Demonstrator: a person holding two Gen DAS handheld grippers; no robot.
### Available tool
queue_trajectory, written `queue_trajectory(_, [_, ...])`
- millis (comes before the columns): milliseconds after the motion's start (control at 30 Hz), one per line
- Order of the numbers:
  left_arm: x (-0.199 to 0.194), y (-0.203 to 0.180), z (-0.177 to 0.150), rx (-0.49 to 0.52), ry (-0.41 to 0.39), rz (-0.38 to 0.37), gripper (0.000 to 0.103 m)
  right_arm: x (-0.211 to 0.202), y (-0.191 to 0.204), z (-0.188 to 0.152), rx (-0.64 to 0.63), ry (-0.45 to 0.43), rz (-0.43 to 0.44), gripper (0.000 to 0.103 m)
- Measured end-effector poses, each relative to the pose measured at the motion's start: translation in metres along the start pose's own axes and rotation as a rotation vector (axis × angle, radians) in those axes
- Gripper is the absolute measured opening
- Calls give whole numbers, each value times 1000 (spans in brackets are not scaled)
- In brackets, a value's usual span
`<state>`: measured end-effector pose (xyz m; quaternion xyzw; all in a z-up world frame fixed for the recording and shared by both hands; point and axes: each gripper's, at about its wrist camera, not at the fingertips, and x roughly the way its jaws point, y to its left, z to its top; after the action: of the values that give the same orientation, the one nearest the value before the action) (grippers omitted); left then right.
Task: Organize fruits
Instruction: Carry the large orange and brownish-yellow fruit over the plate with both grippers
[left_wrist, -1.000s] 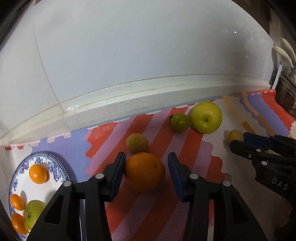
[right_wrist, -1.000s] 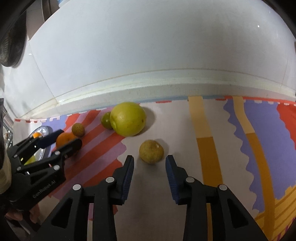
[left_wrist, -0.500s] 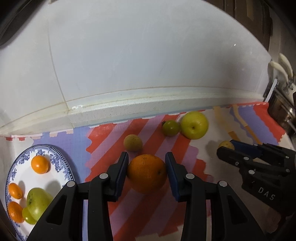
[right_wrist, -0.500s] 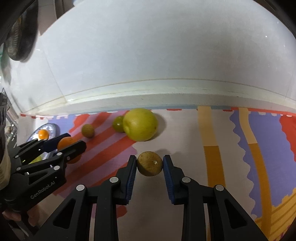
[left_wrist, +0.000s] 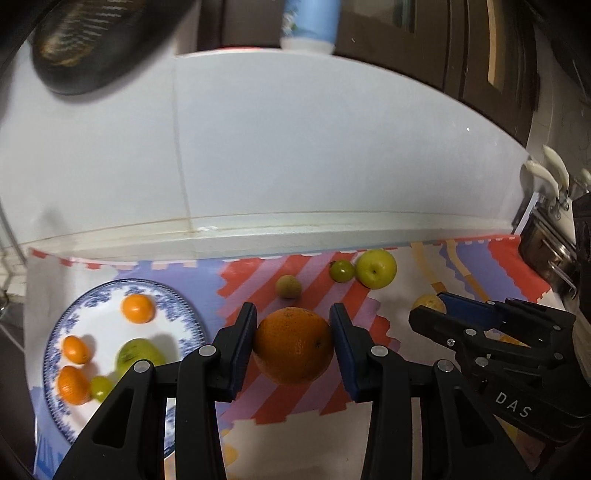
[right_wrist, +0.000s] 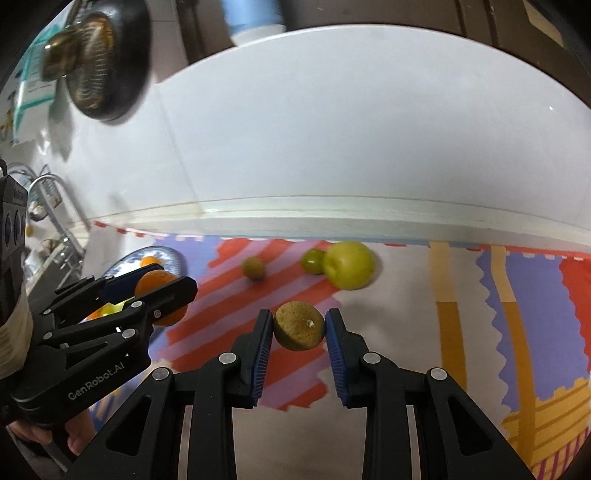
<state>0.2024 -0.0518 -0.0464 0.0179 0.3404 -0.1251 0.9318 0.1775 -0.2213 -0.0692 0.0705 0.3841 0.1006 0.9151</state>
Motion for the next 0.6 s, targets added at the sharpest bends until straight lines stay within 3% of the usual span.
queue_trajectory(233, [-36, 26, -7, -43, -35, 54, 40, -15, 35, 4, -57, -20, 58, 30])
queue_trajectory(600, [-74, 76, -34, -84, -17, 137, 40, -13, 103, -10, -135, 7, 157, 30])
